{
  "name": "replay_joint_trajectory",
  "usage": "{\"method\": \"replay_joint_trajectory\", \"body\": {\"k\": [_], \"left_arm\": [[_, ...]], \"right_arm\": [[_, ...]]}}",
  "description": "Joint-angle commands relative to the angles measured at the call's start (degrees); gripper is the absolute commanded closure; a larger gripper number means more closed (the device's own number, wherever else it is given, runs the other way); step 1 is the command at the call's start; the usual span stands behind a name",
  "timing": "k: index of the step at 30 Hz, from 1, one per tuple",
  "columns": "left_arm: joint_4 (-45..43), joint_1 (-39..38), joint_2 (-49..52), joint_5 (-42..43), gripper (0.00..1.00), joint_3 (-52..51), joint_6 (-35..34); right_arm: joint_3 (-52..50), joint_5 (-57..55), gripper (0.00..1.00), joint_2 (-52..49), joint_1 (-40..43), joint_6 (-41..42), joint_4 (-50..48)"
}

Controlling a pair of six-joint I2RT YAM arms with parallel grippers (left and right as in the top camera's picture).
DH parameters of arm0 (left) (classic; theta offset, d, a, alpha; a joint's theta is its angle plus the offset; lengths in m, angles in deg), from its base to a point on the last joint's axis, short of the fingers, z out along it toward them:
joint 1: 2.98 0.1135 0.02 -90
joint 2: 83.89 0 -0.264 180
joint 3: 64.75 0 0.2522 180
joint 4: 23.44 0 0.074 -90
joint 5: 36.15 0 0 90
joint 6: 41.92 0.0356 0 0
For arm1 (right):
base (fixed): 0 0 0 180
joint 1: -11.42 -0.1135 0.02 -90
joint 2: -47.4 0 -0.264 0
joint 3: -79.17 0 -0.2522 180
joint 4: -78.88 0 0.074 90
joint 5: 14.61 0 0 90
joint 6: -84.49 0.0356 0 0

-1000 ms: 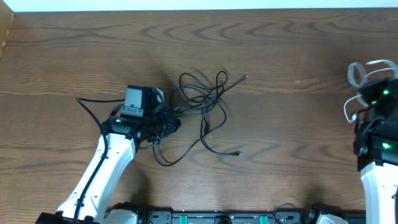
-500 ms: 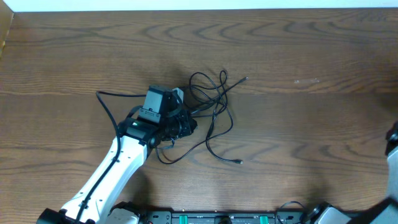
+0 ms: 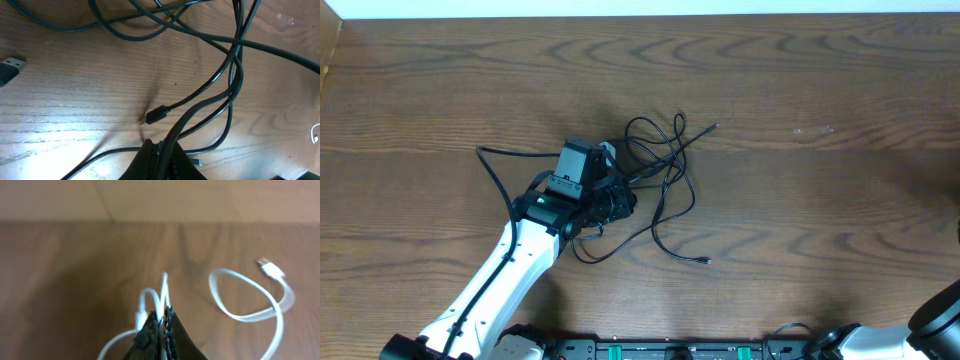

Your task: Untangle cables

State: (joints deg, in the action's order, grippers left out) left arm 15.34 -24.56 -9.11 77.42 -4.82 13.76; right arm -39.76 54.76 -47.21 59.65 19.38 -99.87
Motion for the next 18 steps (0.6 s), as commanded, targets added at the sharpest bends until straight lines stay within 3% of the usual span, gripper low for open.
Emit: {"method": "replay_joint_trajectory", "body": {"k": [1,9,18], "left_arm": [[-0.3,-0.2,0.2,-2.6,0.92,-0.6,-1.5],[-0.3,-0.2,0.5,-3.8,0.92,-0.7,-4.4],[-1.2,-0.2,2.4,-6.6,0.92,-0.7,-6.7]], "right_arm": [[0.8,17.6,0.98,-0.2,0.2,-2.9,-4.2],[5.1,39.6,0.99,-0.2,-2.1,4.0,-14.4],[13.6,41.2,0.99,-0.2,-6.0,4.2,-12.7]]}}
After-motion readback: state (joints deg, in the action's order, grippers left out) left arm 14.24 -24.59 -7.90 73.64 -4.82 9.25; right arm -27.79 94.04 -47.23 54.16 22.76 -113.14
